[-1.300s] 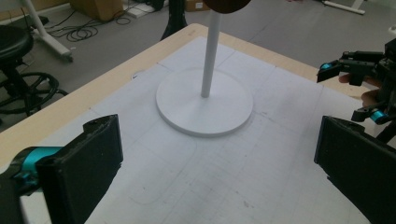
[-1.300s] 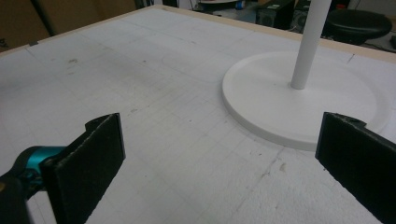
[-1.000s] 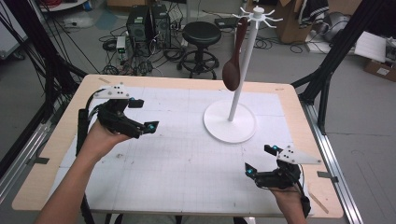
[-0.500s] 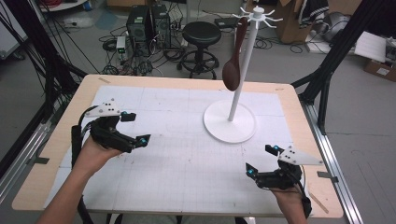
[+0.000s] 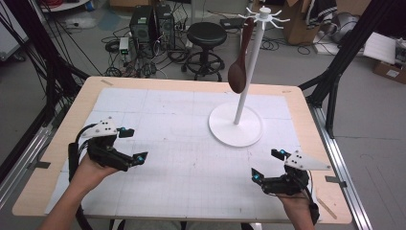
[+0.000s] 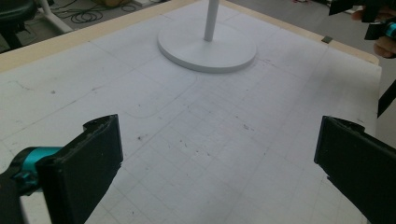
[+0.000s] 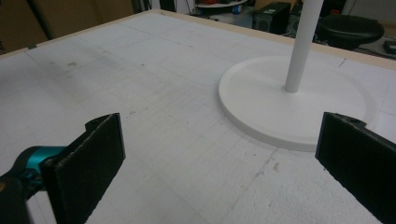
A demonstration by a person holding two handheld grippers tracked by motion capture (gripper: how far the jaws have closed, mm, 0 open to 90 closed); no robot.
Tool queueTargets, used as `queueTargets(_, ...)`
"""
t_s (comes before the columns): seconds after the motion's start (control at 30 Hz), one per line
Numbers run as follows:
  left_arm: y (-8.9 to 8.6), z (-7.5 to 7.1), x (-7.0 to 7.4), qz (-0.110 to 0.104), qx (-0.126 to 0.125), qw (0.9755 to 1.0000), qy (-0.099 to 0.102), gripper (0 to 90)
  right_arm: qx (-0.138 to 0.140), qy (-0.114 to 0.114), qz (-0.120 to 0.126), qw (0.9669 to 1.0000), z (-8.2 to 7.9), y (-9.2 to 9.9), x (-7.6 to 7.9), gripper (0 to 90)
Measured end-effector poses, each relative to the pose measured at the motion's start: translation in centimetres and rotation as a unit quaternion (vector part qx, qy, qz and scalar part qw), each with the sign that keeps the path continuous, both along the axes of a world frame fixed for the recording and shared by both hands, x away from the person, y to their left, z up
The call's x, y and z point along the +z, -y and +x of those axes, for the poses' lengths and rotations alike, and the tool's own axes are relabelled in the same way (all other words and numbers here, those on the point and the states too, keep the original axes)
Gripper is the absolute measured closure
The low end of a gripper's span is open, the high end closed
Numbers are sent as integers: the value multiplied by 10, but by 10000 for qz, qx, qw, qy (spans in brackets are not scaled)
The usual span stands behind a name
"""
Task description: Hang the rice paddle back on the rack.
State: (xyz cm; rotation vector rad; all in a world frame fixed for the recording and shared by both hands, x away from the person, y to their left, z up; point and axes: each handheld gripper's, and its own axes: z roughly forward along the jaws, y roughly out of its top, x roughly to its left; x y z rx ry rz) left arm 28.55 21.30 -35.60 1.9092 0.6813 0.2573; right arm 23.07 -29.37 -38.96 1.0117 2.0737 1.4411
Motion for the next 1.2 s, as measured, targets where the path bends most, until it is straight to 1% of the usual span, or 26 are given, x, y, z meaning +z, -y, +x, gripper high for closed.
queueTargets(0.17, -6, -5, -13, 34, 39, 10000, -24, 17, -2, -1, 1, 10000, -1, 0, 0, 5)
queueTargets(0.23, -8, -7, -17, -25, 64, 10000, 12, 17, 6, 5, 0, 10000, 0, 0, 0, 5)
queueTargets(0.3, -8, -10, -20, -20, -27, 10000, 58, 17, 8, 4, 3, 10000, -1, 0, 0, 5)
queueTargets(0.4, -8, -12, -23, 24, -14, 9999, 103, 17, 59, 28, -14, 10000, -1, 0, -1, 4)
queueTargets(0.47, -9, -14, -24, -21, 2, 9999, 153, 17, 67, 31, -14, 10000, -1, 0, -1, 5)
queueTargets(0.57, -12, -16, -28, -74, 3, 9998, 159, 17, 60, 25, -5, 10000, -2, 1, -1, 5)
queueTargets(0.6, -13, -17, -29, -81, 3, 9998, 154, 17, 64, 2, 4, 10000, -2, 1, -1, 5)
queueTargets(0.73, -17, -20, -33, -111, -8, 9997, 207, 17, 89, 28, -3, 10000, -2, 2, -2, 5)
queueTargets(0.77, -17, -21, -34, -114, 9, 9997, 226, 17, 96, -11, -1, 10000, -2, 2, -2, 4)
queueTargets(0.8, -18, -22, -35, -100, 11, 9997, 238, 17, 107, 23, -16, 9999, -2, 2, -2, 5)
queueTargets(0.87, -20, -23, -37, -86, 5, 9996, 258, 17, 115, 10, -12, 9999, -2, 1, -3, 4)
queueTargets(0.93, -22, -24, -39, -87, 7, 9996, 263, 17, 130, -12, -3, 9999, -2, 1, -4, 5)
queueTargets(0.97, -23, -24, -40, -80, 38, 9995, 297, 17, 161, 3, -25, 9999, -1, 0, -5, 4)
queueTargets(1.07, -25, -23, -41, -87, 40, 9995, 285, 17, 181, 2, -41, 9998, -2, 0, -5, 4)
queueTargets(1.2, -25, -24, -42, -80, 30, 9994, 321, 17, 194, -15, -23, 9998, -2, -1, -5, 4)
